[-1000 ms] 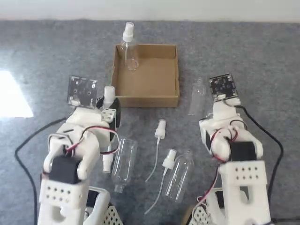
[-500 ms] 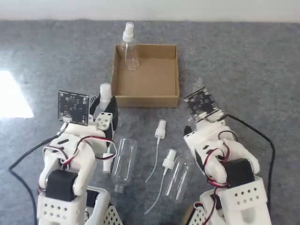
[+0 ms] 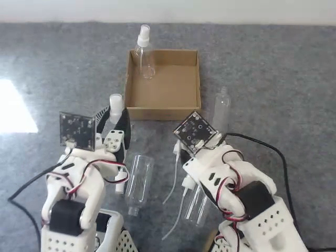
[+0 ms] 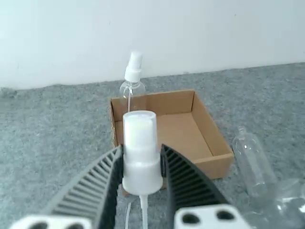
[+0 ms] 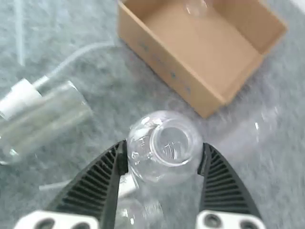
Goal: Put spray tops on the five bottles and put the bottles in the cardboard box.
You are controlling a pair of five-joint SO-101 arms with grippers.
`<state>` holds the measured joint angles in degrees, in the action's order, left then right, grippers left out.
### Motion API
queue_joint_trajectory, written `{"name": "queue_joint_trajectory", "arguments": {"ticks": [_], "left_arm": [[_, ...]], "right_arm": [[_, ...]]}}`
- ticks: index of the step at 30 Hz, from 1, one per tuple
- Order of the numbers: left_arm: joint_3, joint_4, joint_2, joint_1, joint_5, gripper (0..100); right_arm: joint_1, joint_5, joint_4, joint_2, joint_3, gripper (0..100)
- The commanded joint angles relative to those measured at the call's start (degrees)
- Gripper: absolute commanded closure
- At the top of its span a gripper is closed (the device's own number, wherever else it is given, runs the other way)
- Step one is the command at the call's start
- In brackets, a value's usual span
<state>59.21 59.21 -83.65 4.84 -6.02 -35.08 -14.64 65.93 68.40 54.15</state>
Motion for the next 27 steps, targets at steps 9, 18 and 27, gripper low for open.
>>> {"name": "queue_joint_trajectory", "arguments": {"ticks": [9,18,27], "left_arm": [[0.92,-1.32,-8.88,-7.3,-3.34,99],[1.01,-1.41,-10.29,-9.14,-3.96,99],[0.84,-4.31,-13.8,-9.14,-3.96,99]], "right_arm": [[-5.76,-0.35,-12.35,1.36,-3.52,86.6],[-12.26,-0.7,-11.21,1.36,2.46,86.6],[-12.35,-0.88,-5.58,1.98,2.9,86.6]]}}
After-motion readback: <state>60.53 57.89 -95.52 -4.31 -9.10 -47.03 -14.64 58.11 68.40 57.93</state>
